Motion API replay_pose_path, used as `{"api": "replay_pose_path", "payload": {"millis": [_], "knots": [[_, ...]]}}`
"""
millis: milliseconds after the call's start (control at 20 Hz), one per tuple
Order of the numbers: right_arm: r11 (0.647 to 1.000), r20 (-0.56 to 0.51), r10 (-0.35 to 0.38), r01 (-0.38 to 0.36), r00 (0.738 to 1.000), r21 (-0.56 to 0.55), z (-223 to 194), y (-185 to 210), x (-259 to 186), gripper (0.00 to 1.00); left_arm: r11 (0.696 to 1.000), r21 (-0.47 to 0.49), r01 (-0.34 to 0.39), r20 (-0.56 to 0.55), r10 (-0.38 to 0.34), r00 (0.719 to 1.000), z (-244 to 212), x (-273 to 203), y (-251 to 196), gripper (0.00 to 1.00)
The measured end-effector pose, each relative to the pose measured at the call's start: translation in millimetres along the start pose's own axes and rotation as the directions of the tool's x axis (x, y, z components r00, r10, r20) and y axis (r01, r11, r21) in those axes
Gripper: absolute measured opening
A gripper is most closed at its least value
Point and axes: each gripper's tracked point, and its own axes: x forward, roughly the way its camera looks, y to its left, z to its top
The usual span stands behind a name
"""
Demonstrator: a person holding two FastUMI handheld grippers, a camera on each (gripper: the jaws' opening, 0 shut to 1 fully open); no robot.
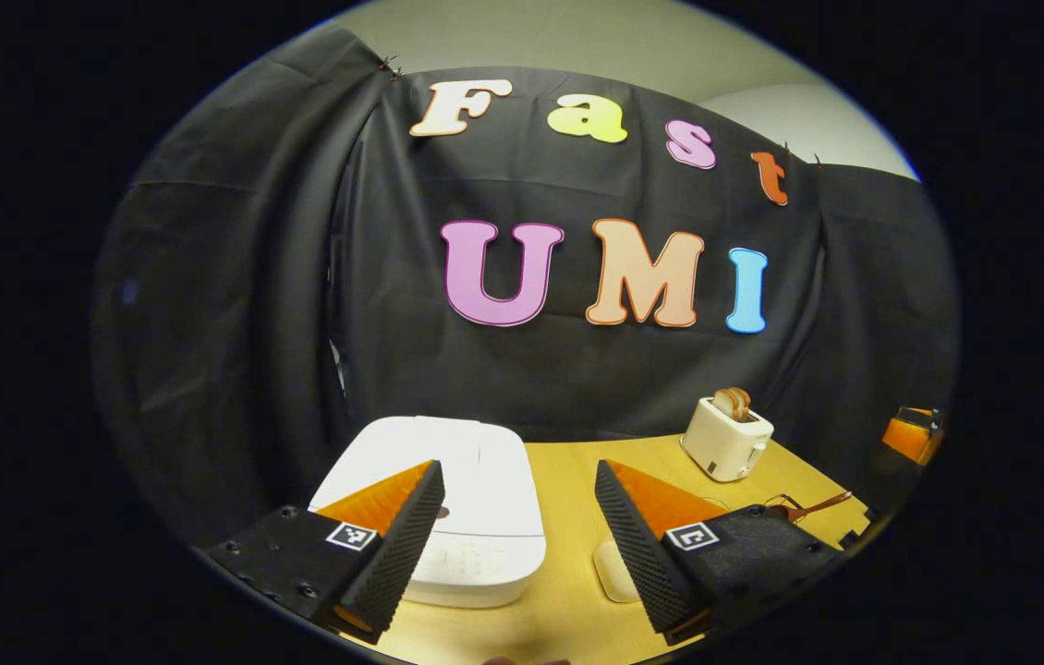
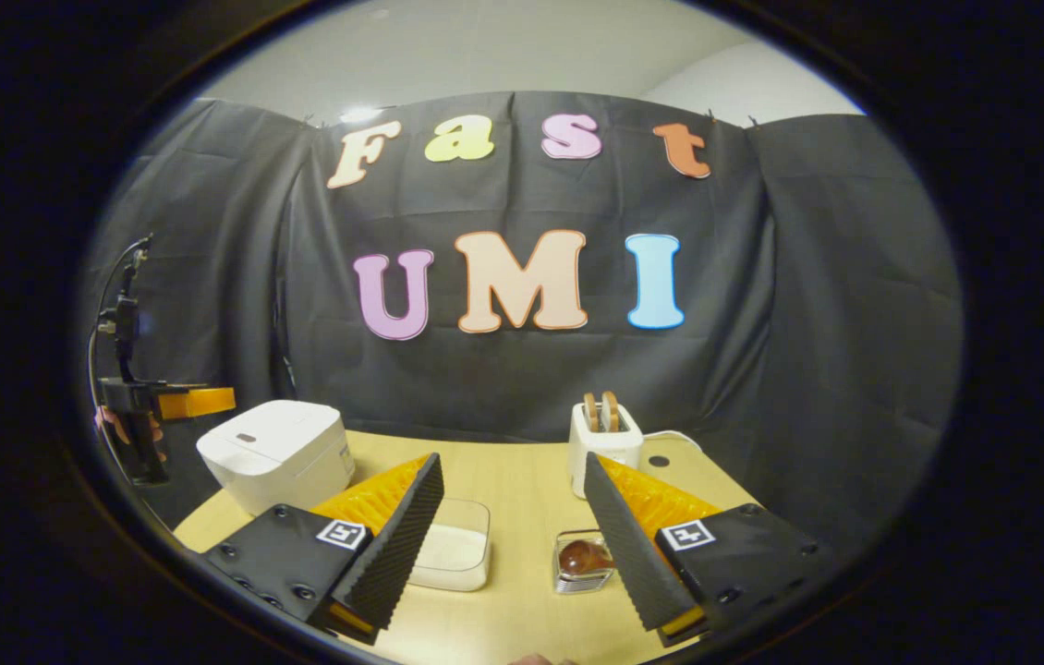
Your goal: Close the left gripper, press the button to open the rice cooker; take a wooden spoon from the chopstick holder with the right hand, scoop a spoonful of rice and pour it into the rice cooker, then put the wooden spoon back into the chopstick holder.
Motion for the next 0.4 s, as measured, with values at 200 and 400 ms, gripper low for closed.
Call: {"api": "replay_pose_path", "payload": {"millis": [200, 400], "knots": [[1.000, 0.002, 0.030, -0.030, 1.000, 0.007, -5, -2, -10, 0.94, 0.999, -0.016, -0.031, 0.005, 0.031, 0.999, -5, -7, -13, 0.95], [0.999, 0.003, 0.044, -0.044, 0.999, 0.015, -8, -12, -16, 0.94, 0.999, -0.015, -0.034, 0.008, 0.035, 0.999, -5, -8, -29, 0.95]]}}
